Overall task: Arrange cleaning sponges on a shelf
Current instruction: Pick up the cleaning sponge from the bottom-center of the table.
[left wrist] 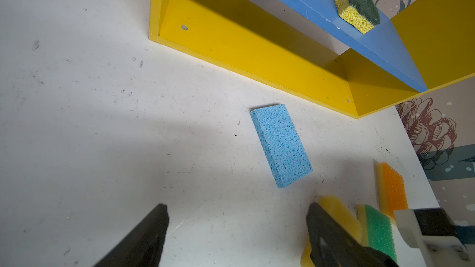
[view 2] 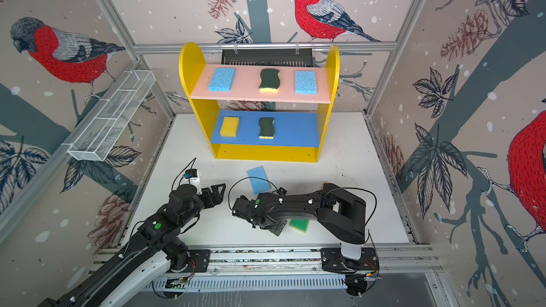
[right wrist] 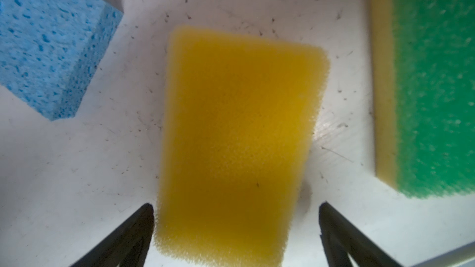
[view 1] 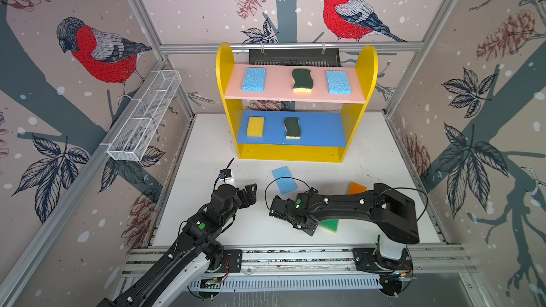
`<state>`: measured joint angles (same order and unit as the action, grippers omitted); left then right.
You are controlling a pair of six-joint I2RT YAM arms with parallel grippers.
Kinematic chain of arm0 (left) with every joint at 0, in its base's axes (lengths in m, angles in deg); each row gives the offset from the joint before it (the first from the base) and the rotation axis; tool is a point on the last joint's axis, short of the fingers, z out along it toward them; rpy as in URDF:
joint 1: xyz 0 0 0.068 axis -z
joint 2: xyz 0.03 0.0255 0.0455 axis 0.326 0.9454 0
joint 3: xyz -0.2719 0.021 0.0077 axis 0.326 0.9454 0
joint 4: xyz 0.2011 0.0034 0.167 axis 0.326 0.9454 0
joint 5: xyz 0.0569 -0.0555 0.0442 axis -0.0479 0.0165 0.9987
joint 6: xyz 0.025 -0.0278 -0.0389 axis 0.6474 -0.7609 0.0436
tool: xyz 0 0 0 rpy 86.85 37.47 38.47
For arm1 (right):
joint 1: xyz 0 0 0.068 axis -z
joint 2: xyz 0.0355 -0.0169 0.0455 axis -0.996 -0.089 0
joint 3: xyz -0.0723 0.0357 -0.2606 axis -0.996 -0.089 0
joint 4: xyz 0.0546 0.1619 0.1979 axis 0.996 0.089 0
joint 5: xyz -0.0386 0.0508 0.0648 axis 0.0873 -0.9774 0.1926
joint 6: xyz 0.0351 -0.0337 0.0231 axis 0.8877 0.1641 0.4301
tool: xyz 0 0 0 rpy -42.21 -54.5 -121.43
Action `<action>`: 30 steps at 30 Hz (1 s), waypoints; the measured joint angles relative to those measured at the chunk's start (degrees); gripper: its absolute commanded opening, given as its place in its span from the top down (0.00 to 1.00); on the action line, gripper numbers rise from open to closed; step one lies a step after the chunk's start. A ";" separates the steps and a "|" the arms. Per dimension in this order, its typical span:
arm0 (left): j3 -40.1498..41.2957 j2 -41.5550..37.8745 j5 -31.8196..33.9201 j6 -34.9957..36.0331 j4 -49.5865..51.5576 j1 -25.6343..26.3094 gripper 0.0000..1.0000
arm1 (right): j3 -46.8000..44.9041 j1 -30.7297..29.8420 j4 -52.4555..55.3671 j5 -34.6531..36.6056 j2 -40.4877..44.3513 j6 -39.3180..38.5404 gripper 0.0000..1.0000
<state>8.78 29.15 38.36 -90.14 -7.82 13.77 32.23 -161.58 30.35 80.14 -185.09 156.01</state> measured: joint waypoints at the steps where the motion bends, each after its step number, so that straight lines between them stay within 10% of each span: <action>1: 0.00 0.00 0.02 0.00 0.00 0.00 0.15 | 0.00 0.15 -0.07 -0.28 -0.15 -0.37 0.00; 30: 0.42 -1.11 1.25 -1.07 0.07 0.09 0.15 | -3.82 1.33 0.15 -3.41 1.16 -6.58 0.06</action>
<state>9.19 28.03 39.61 -91.21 -7.76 13.86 28.40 -160.25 30.50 76.73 -183.93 149.43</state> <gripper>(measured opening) 0.850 0.946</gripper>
